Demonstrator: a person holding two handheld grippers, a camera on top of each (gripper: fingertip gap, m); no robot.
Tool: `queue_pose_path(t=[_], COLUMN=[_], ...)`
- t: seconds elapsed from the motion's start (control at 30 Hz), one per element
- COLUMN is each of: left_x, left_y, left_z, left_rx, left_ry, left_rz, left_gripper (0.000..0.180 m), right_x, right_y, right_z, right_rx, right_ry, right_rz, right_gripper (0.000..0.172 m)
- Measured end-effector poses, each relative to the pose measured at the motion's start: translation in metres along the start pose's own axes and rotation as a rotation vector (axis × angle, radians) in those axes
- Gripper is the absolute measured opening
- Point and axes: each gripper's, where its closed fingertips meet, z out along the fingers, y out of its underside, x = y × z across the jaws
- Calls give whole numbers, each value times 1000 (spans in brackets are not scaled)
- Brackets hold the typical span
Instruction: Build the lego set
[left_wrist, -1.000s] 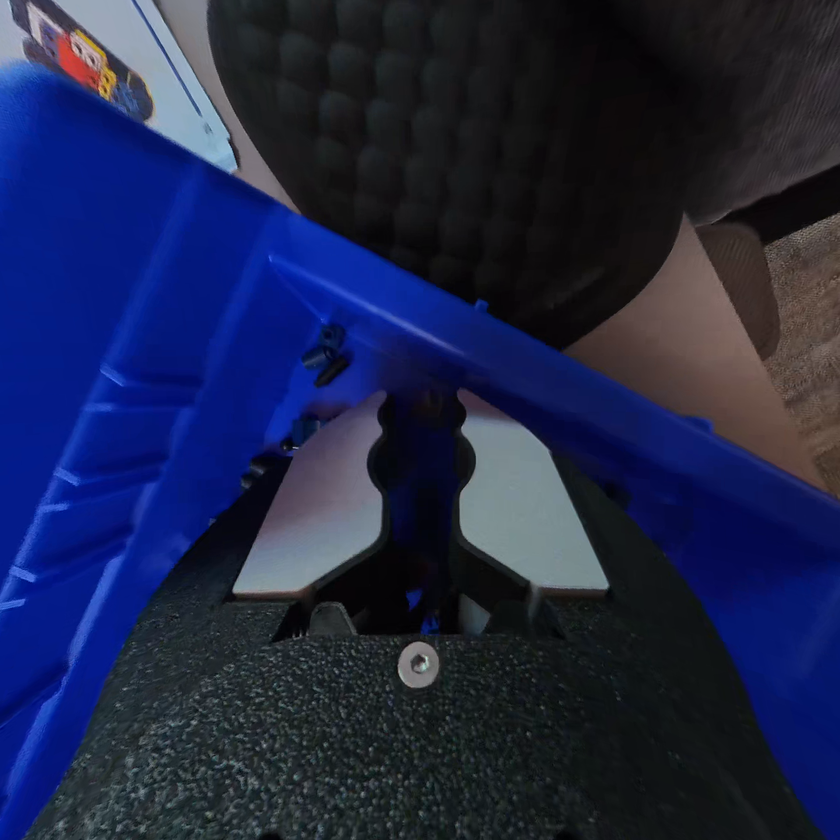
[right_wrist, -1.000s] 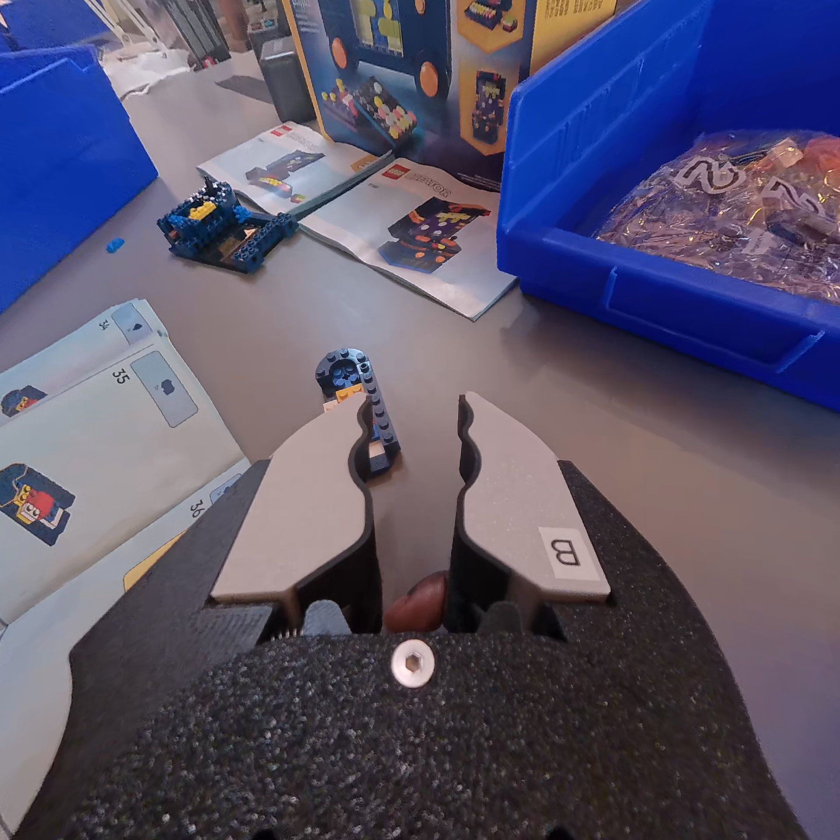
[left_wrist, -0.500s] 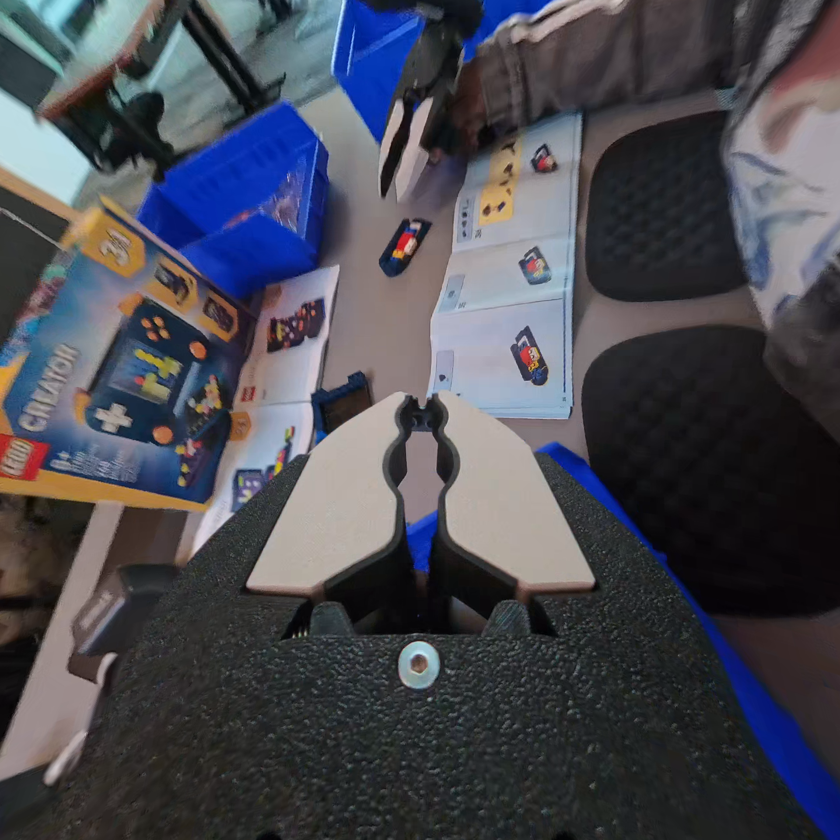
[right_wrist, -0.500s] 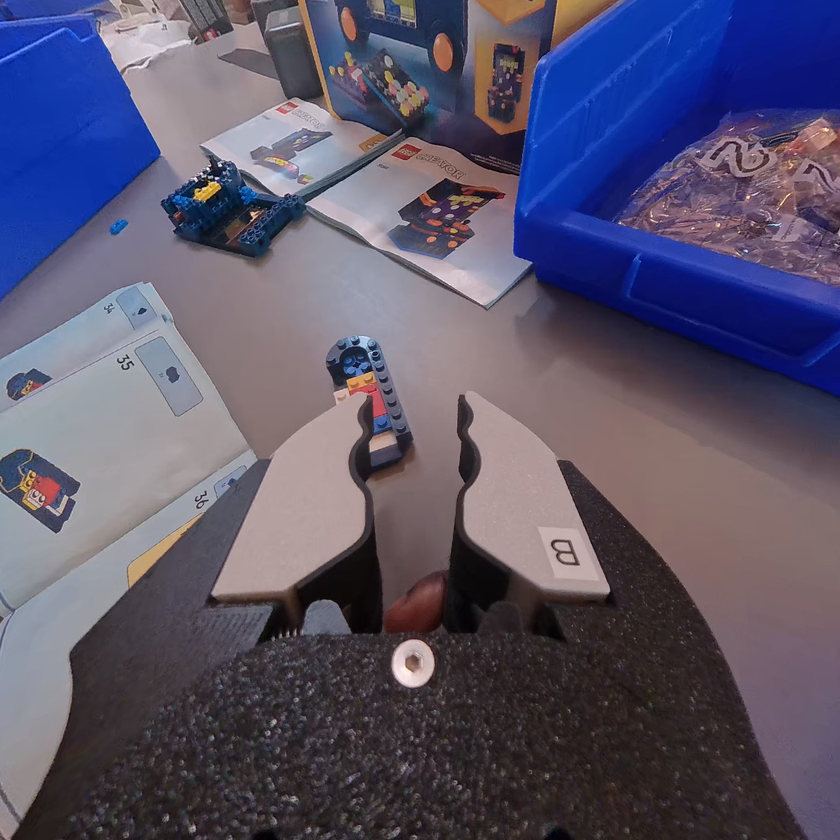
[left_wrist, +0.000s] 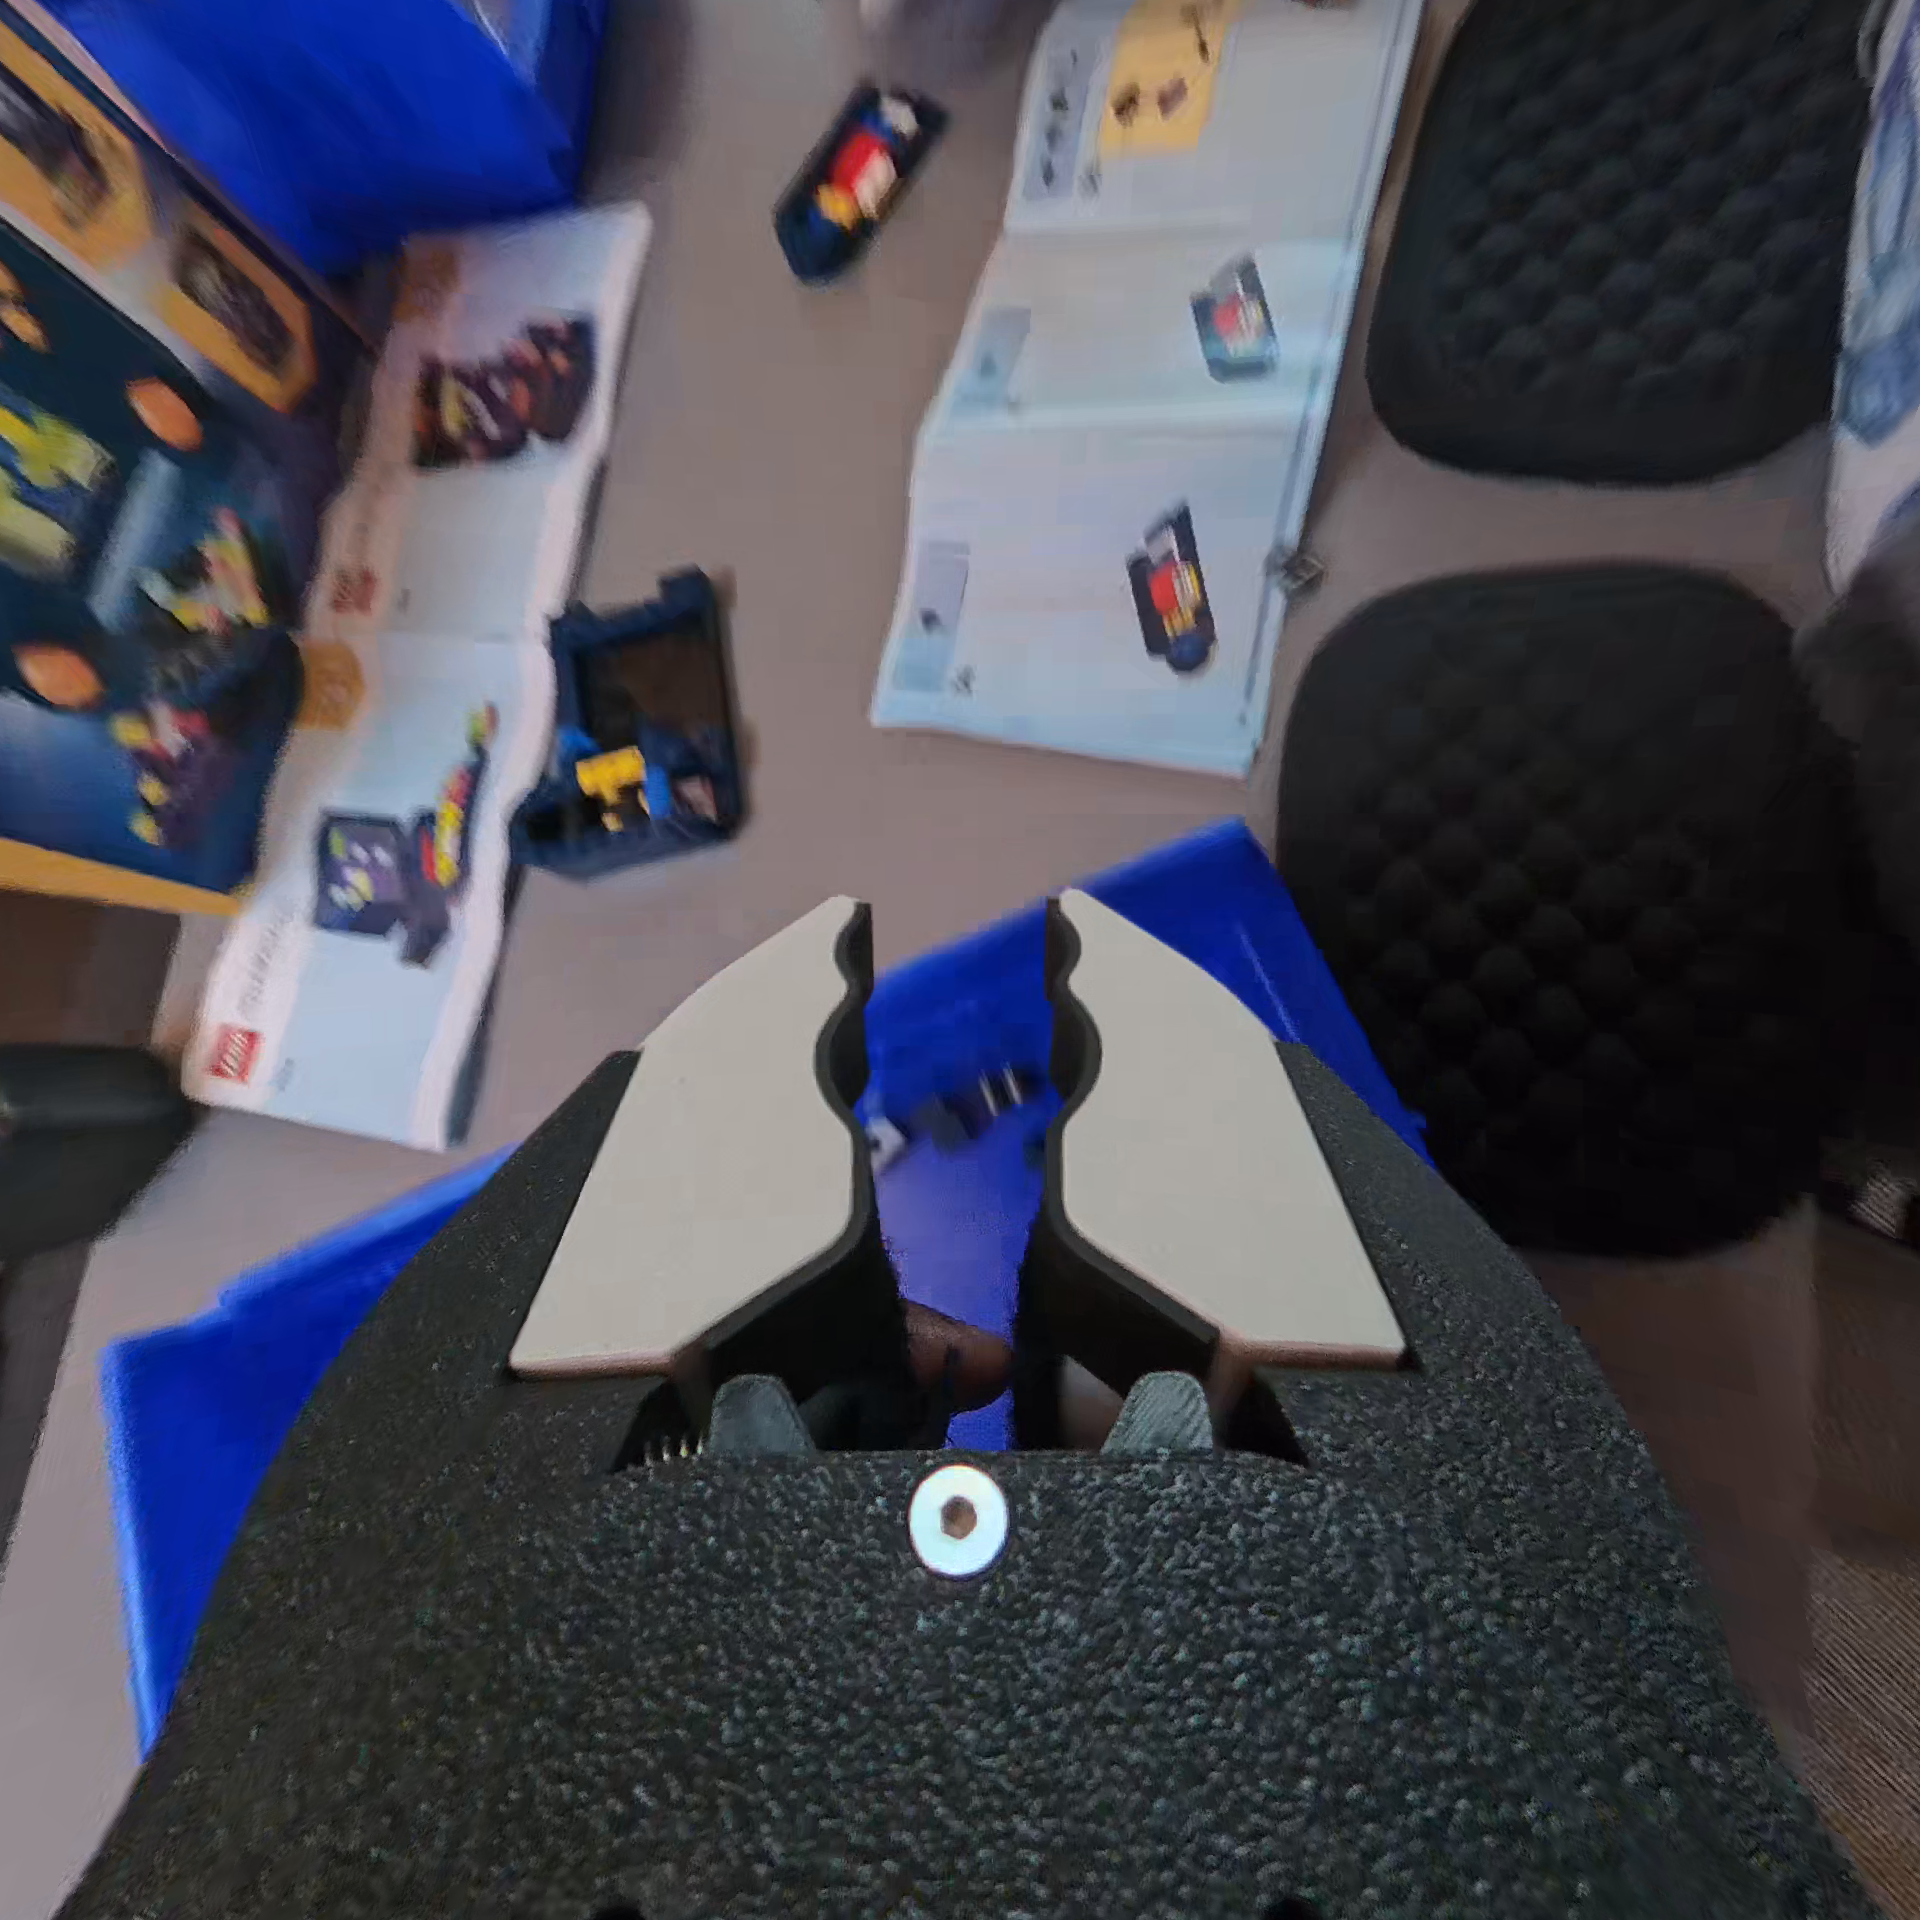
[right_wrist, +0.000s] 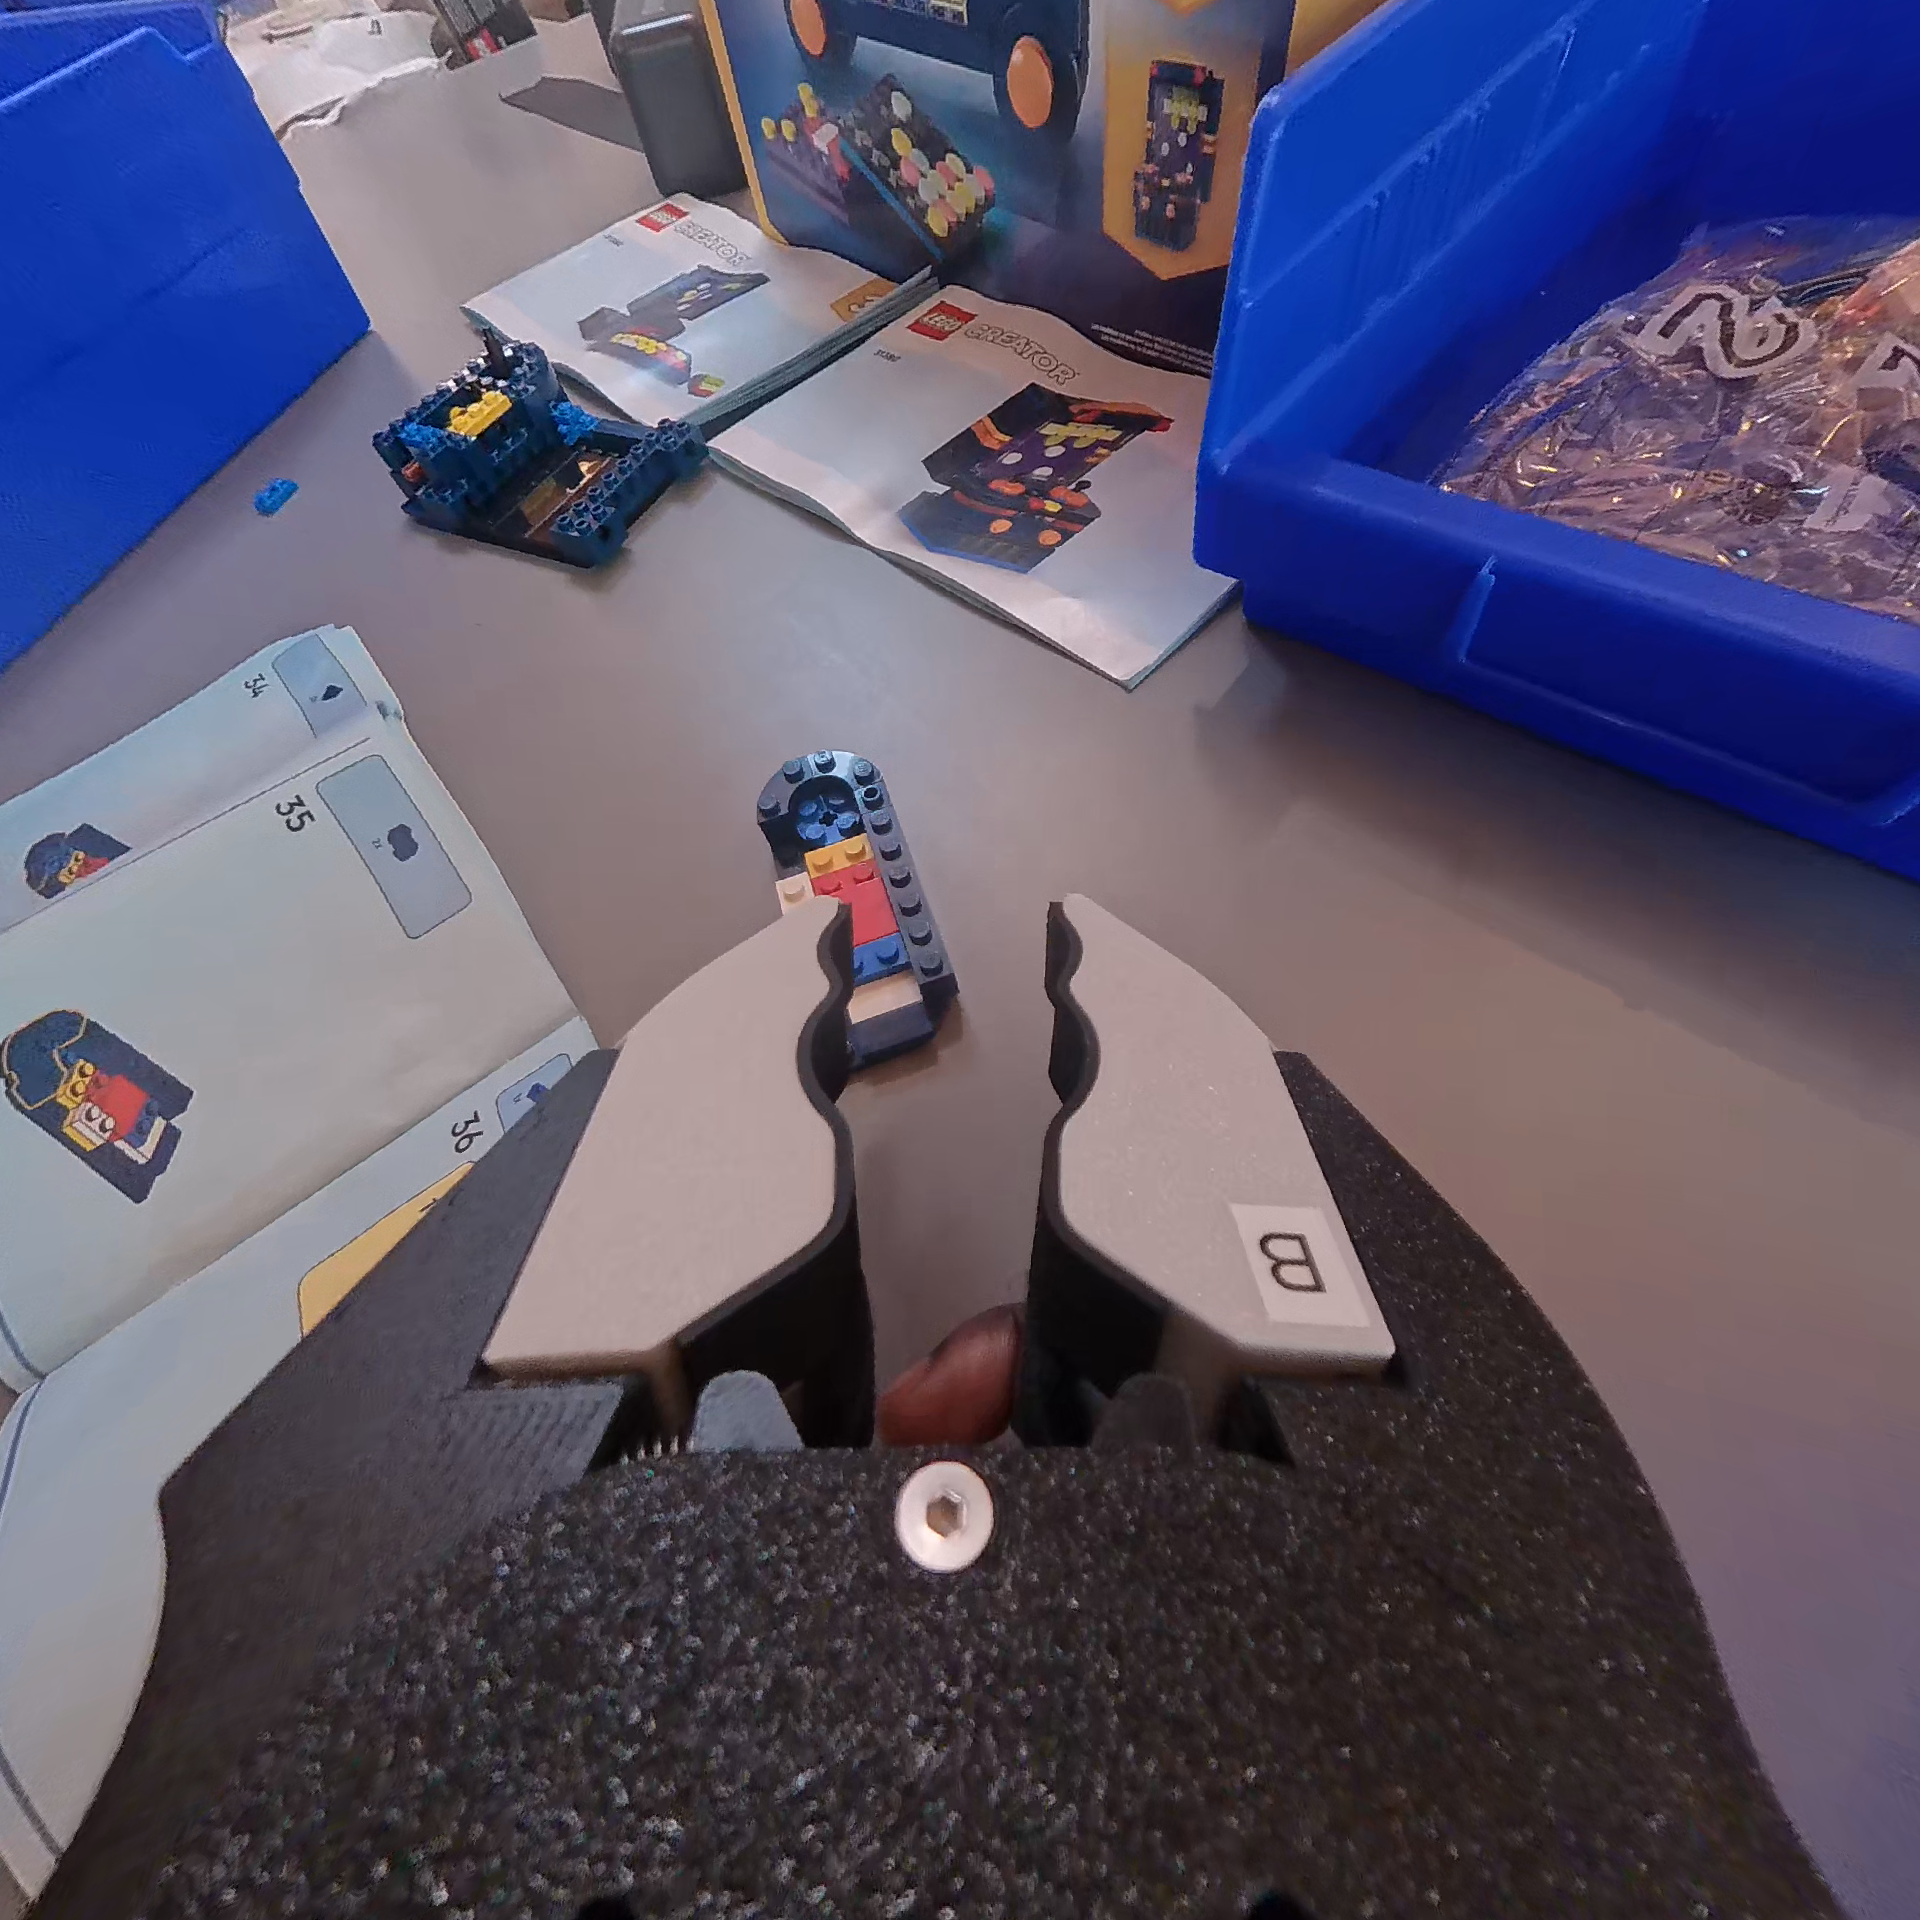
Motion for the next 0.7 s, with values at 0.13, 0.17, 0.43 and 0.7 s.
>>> queue_pose_path(t=[0.13, 0.17, 0.43, 0.7], left_x=[16, 22, 44, 54], left_y=[36, 46, 116, 118], left_z=[-4, -3, 24, 28], left_rx=[-58, -90, -445, -471], left_ry=[39, 63, 95, 167], left_rz=[-83, -106, -130, -170], left_gripper=[32, 34, 44, 23], right_x=[0, 1, 1, 0], right_y=[0, 0, -1, 1], right_z=[0, 0, -1, 0], right_rx=[2, 2, 7, -6], right_ry=[0, 0, 0, 0], right_rz=[4, 6, 12, 2], right_gripper=[35, 35, 35, 35])
